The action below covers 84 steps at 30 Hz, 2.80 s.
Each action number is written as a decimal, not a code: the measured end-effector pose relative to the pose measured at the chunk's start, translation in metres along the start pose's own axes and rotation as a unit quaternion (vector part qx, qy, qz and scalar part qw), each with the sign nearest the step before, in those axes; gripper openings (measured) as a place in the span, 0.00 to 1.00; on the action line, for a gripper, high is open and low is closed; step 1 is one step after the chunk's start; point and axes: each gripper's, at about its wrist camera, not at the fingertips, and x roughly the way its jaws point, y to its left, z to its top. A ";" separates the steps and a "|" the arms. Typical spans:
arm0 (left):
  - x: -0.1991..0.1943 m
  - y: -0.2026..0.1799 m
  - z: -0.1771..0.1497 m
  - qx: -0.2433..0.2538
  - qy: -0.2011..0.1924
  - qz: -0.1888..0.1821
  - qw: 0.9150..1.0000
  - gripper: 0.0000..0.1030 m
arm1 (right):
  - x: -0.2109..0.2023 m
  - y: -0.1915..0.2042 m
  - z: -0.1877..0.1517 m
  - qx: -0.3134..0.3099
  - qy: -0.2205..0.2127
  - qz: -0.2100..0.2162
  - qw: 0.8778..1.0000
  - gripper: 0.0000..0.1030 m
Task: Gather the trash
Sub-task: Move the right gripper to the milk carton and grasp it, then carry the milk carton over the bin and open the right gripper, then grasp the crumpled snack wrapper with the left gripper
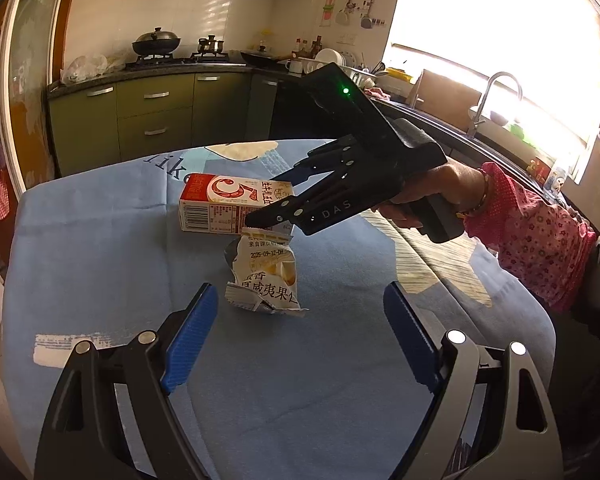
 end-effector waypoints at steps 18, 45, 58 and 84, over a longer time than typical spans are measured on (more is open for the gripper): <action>-0.010 -0.012 0.003 0.020 -0.022 0.000 1.000 0.81 | -0.159 0.011 -0.106 0.137 -0.060 -0.132 0.980 0.52; -0.002 -0.026 -0.001 0.044 -0.009 -0.003 0.999 0.81 | -0.261 -0.050 -0.355 0.492 -0.067 -0.329 0.803 0.70; 0.063 -0.006 0.035 0.002 0.106 0.079 0.991 0.81 | -0.243 -0.017 -0.332 0.446 -0.093 -0.279 0.845 0.71; 0.117 0.005 0.042 -0.011 0.192 0.130 0.973 0.52 | -0.230 -0.022 -0.337 0.444 -0.095 -0.243 0.857 0.71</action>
